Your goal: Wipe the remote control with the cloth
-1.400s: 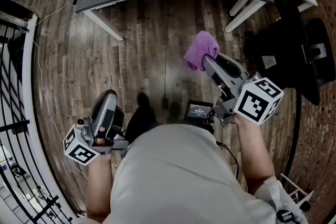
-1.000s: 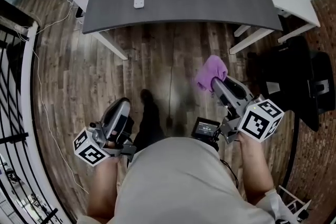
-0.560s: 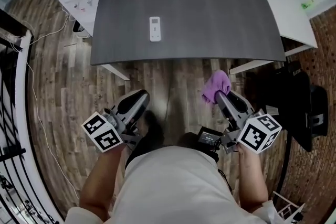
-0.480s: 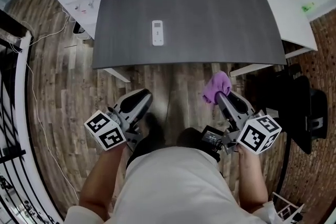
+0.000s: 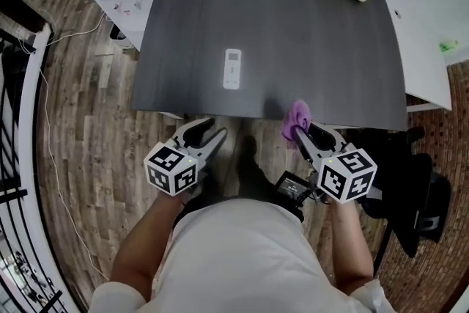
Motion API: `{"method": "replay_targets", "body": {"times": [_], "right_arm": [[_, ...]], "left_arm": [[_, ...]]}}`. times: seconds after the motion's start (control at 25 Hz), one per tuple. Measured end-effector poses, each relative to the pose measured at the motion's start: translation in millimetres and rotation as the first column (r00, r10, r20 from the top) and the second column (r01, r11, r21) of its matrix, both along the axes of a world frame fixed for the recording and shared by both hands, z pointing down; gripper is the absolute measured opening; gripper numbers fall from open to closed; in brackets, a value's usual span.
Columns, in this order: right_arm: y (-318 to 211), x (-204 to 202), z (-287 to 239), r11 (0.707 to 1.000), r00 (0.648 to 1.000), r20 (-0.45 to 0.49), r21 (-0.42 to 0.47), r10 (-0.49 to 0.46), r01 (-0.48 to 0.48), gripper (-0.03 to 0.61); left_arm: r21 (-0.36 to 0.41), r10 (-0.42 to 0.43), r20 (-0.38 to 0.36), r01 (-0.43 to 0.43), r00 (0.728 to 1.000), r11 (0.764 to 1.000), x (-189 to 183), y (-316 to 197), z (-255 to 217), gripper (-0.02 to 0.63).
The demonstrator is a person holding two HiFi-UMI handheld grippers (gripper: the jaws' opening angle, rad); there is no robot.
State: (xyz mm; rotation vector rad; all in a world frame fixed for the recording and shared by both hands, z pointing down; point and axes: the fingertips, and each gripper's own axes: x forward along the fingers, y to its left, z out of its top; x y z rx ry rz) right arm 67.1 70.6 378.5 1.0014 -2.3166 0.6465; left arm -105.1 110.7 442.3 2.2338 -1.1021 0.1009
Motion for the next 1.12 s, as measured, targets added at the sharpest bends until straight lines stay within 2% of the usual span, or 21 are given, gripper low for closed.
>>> {"method": "replay_targets", "body": {"times": [0.08,0.16,0.36,0.44,0.52,0.64,0.92,1.0,1.12], "right_arm": [[-20.2,-6.2,14.6,0.994,0.990,-0.087,0.005,-0.111,0.112,0.089],[-41.4,-14.3,28.5,0.972,0.957,-0.172,0.008,-0.232,0.237,0.089],[-90.7,-41.9,65.0,0.872,0.828,-0.307,-0.013,-0.468,0.489,0.089],[-102.3,-54.2,80.8,0.830,0.775,-0.344,-0.027,-0.531,0.557,0.089],[-109.9,-66.5,95.1,0.800,0.732,-0.370,-0.055,-0.572,0.597,0.089],[-121.2,-89.1,105.6,0.769,0.689,-0.393,-0.083,-0.609,0.633,0.089],[-173.3,-158.0,112.3,0.709,0.584,-0.518,-0.063,-0.625,0.703,0.089],[-181.5,-172.4,123.1,0.686,0.530,-0.568,-0.086,-0.630,0.723,0.089],[-160.7,-180.8,145.6,0.615,0.415,-0.598,-0.171,-0.686,0.770,0.087]], "left_arm": [[-0.025,-0.023,0.098,0.025,0.995,0.999,2.9,-16.5,16.8,0.148],[-0.047,-0.035,0.197,0.045,0.980,0.998,6.6,-30.7,32.3,0.165],[-0.102,-0.039,0.371,0.082,0.928,0.991,16.3,-65.9,68.1,0.187],[-0.107,-0.036,0.422,0.089,0.906,0.990,16.0,-76.4,76.7,0.189],[-0.112,-0.022,0.469,0.085,0.883,0.990,13.0,-84.9,86.2,0.189],[-0.139,0.008,0.513,0.074,0.858,0.988,9.4,-93.9,99.0,0.189],[-0.167,0.099,0.556,-0.006,0.825,0.986,10.6,-108.8,119.7,0.187],[-0.180,0.137,0.568,-0.039,0.812,0.983,13.3,-110.5,125.0,0.187],[-0.190,0.162,0.567,-0.063,0.808,0.980,13.8,-114.5,127.1,0.187]]}}
